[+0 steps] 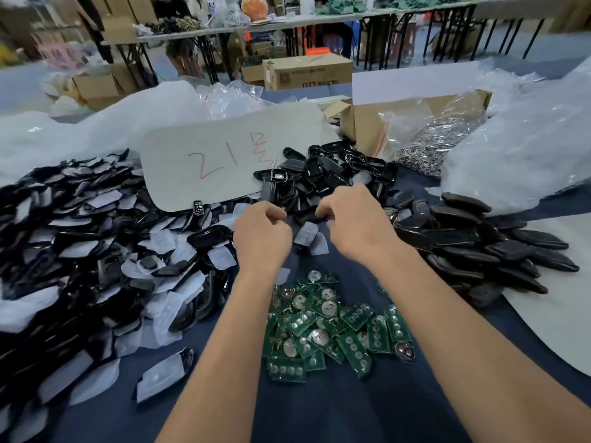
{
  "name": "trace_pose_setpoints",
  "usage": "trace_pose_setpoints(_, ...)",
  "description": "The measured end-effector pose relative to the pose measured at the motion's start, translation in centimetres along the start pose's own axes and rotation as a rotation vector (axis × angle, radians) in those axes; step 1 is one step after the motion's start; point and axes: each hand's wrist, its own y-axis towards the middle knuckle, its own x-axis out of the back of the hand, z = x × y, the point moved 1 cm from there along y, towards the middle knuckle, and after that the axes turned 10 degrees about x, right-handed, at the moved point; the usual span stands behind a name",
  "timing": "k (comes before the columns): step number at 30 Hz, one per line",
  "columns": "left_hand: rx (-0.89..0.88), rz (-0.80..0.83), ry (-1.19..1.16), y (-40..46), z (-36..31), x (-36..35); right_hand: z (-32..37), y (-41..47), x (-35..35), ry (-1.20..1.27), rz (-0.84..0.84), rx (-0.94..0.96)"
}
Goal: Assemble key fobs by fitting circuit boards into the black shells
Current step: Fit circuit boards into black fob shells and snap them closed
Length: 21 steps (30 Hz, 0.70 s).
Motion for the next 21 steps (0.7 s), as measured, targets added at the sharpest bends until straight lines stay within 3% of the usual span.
trace_pose_setpoints(3, -0.006, -0.020, -0.046, 0.3, 1.1, 0.7, 0.5, 2.1, -0.6, -0.158, 0.099, 0.106)
trace_pose_setpoints(6, -0.008, -0.030, -0.125, 0.4, 2.0, 1.1, 0.2, 3.5, -0.7, -0.144, 0.171, 0.106)
trace_pose_setpoints(13, 0.056, 0.070, -0.429, 0.7, 2.6, 1.2, -1.2, 4.3, -0.2, -0.013, -0.022, 0.057)
trace_pose_setpoints(15, 0.202, 0.214, -0.628, 0.9, 2.2, 1.7, -0.4, 3.8, 0.6, 0.209, -0.131, 0.085)
trace_pose_setpoints(17, 0.378, 0.490, -0.850, 1.4, 2.1, 2.7, 1.2, 3.2, 1.5, 0.394, -0.086, 0.191)
trace_pose_setpoints(19, 0.384, 0.675, -0.839, 1.6, 2.5, 3.7, 2.7, 2.6, 1.9, 0.463, 0.050, 0.293)
trace_pose_setpoints(21, 0.314, 0.734, -0.769, 1.5, 2.7, 4.2, 3.4, 2.0, 2.0, 0.520, 0.095, 0.322)
